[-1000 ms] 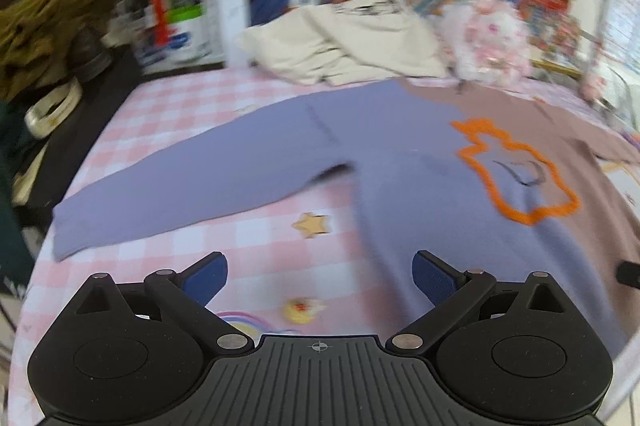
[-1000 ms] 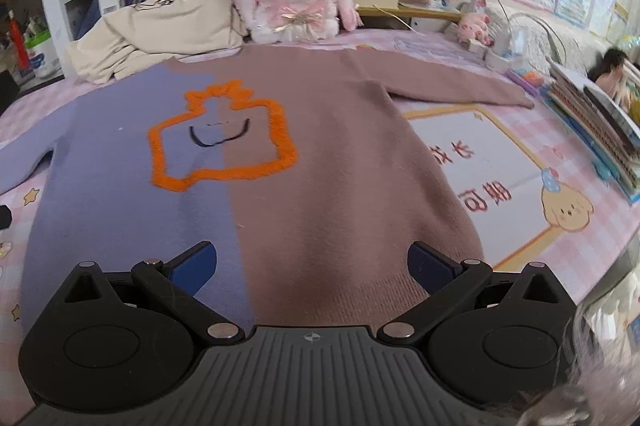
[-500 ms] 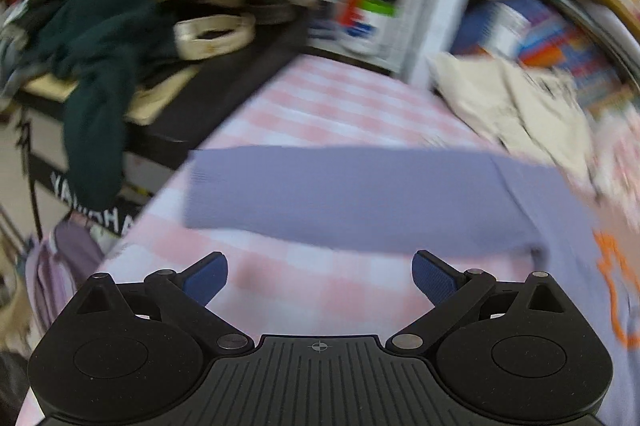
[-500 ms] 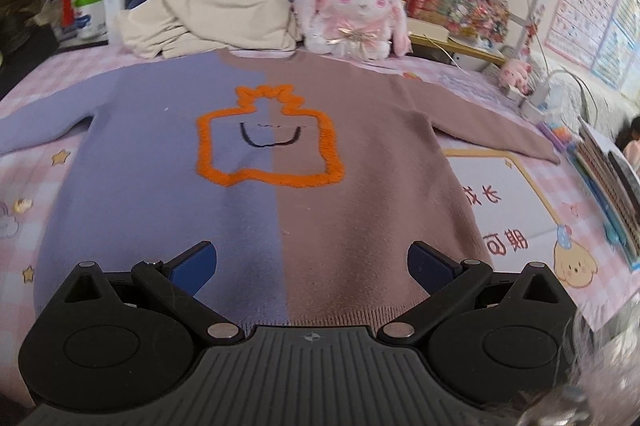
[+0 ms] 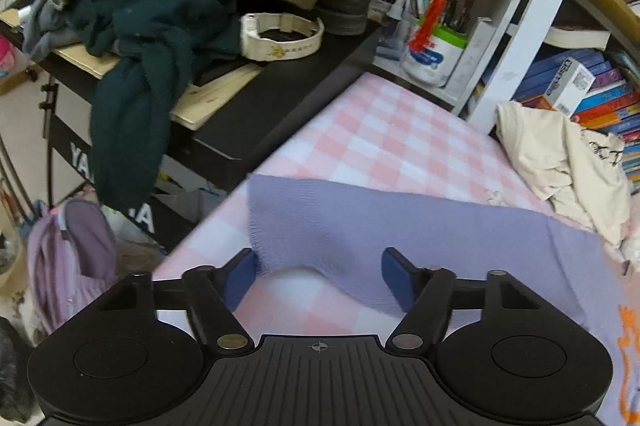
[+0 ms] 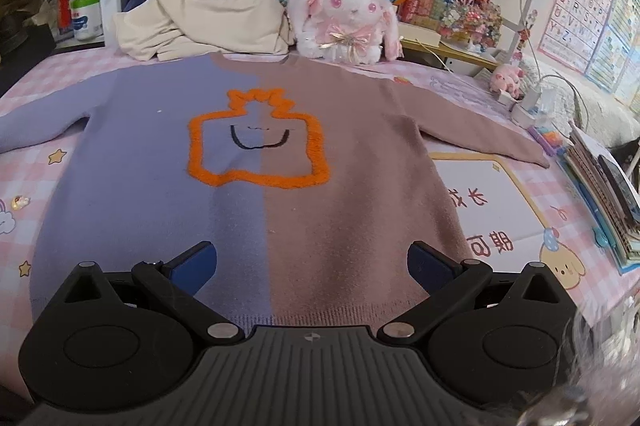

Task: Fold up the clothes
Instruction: 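Grasp the lavender sleeve cuff with the left gripper and lift it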

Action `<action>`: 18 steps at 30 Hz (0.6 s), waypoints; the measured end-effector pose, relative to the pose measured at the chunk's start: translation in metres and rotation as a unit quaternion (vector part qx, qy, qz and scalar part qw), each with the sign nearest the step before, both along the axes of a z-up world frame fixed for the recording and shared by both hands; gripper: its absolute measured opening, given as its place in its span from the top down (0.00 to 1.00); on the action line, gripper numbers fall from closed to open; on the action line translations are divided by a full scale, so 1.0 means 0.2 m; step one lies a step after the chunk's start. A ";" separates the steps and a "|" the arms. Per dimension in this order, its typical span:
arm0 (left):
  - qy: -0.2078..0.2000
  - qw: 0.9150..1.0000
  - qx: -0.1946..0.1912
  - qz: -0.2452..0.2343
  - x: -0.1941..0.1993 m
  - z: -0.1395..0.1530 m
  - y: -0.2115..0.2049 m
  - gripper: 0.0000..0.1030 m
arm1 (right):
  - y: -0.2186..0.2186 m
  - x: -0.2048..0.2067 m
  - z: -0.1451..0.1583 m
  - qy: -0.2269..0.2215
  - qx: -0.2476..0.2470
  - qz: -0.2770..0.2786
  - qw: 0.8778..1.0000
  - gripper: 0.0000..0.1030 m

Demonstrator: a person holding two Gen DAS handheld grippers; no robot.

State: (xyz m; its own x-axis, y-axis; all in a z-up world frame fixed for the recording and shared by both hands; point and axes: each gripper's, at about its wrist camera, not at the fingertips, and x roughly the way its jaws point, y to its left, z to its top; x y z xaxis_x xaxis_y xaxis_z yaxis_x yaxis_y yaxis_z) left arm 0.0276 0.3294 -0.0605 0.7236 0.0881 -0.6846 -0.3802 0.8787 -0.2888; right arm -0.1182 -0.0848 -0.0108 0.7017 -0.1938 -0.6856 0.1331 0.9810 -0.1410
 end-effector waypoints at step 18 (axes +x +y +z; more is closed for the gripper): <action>-0.027 0.957 -0.276 0.082 0.04 -0.15 0.14 0.95 | -0.03 -0.07 0.00 0.000 0.004 -0.024 1.000 0.00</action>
State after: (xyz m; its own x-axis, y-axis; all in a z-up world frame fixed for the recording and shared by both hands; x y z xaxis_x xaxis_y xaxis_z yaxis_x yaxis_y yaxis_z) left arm 0.0350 0.3582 -0.0900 0.7672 -0.1611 -0.6209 -0.4706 0.5165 -0.7154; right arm -0.1320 -0.0917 -0.0116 0.6922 -0.2210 -0.6870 0.1797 0.9748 -0.1325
